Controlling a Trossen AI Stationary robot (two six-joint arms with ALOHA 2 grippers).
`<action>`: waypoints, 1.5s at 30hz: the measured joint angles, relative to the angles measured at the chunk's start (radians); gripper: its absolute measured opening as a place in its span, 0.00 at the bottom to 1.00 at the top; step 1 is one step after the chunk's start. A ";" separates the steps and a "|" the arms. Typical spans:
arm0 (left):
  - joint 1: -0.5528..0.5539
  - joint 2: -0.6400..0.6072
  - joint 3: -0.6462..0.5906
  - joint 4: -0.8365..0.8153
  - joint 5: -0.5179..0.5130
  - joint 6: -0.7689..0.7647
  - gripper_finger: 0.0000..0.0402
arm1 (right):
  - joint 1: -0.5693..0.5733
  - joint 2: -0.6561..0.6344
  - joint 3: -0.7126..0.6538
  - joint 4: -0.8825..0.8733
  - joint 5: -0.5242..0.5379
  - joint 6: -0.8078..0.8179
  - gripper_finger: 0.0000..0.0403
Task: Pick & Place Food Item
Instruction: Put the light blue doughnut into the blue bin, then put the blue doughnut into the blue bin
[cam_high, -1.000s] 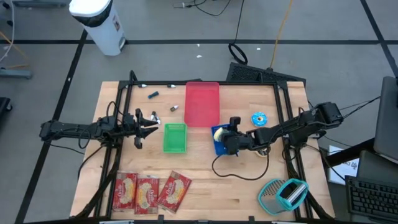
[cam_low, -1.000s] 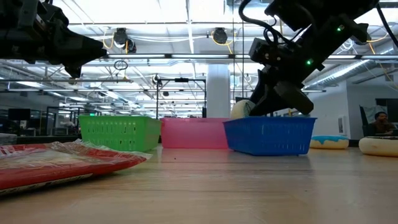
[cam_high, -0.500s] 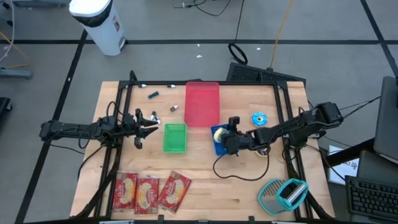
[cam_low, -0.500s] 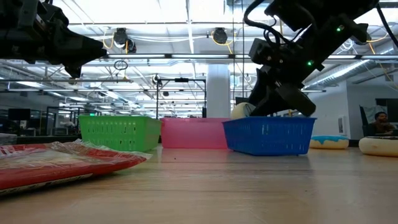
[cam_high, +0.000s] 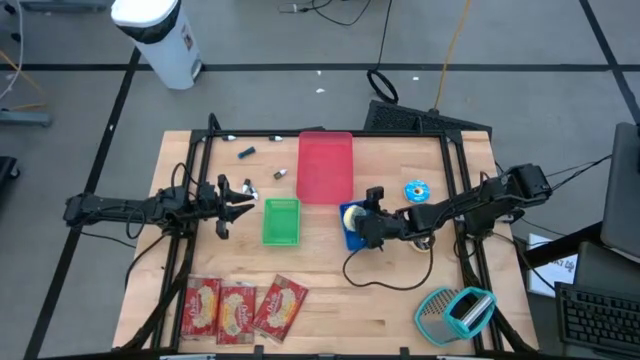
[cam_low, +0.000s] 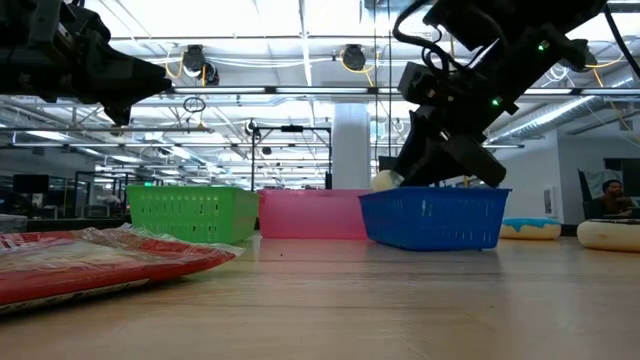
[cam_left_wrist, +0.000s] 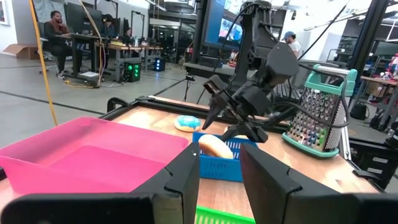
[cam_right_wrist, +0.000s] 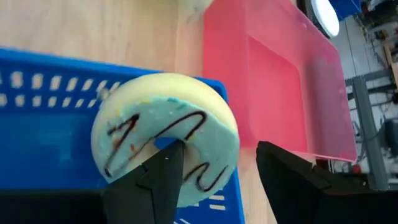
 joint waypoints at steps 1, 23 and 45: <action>0.000 0.000 0.000 0.000 0.000 0.000 0.29 | -0.003 0.000 0.000 0.003 0.000 0.012 0.48; 0.000 0.000 0.000 0.000 0.000 0.000 0.29 | 0.000 -0.195 0.000 -0.107 0.104 0.220 0.48; 0.000 0.000 0.000 0.000 0.000 0.000 0.29 | -0.469 -0.248 0.011 -0.757 -0.318 0.982 0.48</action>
